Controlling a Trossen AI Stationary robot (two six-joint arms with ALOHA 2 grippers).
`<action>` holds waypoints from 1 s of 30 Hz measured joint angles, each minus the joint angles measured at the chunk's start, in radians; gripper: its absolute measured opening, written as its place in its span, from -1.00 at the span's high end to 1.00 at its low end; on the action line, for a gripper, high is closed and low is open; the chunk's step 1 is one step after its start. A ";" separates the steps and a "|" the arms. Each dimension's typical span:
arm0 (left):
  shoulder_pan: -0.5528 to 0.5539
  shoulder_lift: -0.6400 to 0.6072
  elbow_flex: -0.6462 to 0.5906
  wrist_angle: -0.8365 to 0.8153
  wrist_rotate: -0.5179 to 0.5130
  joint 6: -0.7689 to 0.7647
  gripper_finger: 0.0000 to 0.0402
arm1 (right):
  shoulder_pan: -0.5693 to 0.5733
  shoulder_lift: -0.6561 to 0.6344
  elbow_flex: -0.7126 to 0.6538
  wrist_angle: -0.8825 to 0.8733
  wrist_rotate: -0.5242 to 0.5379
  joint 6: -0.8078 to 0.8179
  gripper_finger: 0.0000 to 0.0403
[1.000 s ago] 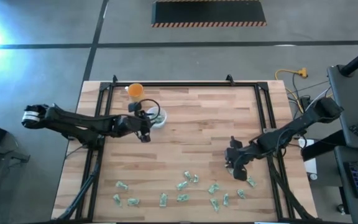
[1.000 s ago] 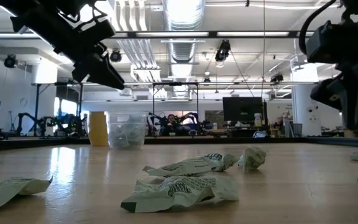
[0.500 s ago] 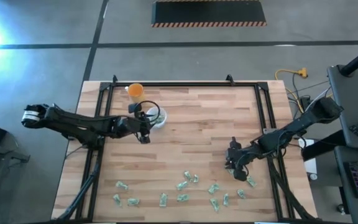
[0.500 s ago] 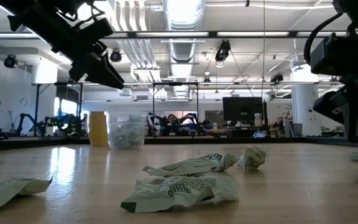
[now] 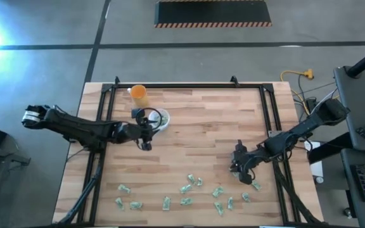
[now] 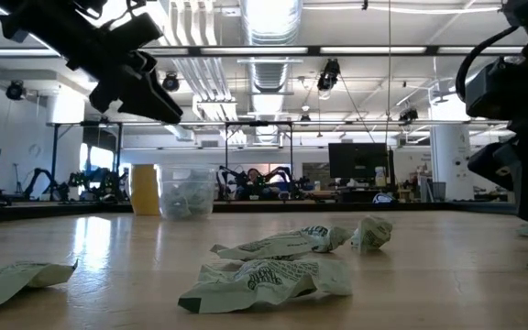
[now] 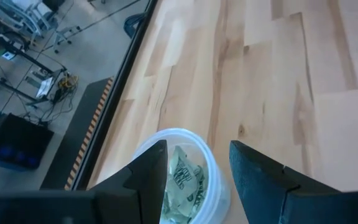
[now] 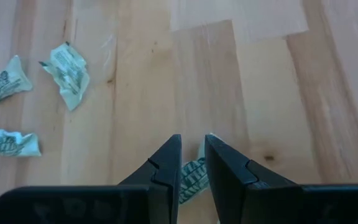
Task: Pick and place Stevia / Truvia into bins
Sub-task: Put the stevia packet into the transparent container
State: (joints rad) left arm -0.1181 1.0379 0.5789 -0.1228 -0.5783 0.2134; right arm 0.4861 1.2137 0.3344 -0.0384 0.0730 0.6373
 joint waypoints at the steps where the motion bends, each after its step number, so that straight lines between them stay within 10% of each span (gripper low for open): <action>1: -0.006 -0.004 0.000 0.000 0.000 0.000 0.22 | 0.001 0.000 0.000 0.000 0.008 0.000 0.69; 30: -0.141 -0.194 0.000 -0.052 -0.001 -0.026 0.22 | 0.062 0.205 0.068 0.009 0.131 0.000 0.45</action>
State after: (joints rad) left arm -0.2591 0.8436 0.5785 -0.1750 -0.5789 0.1875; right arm 0.5476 1.4186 0.4026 -0.0292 0.2042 0.6370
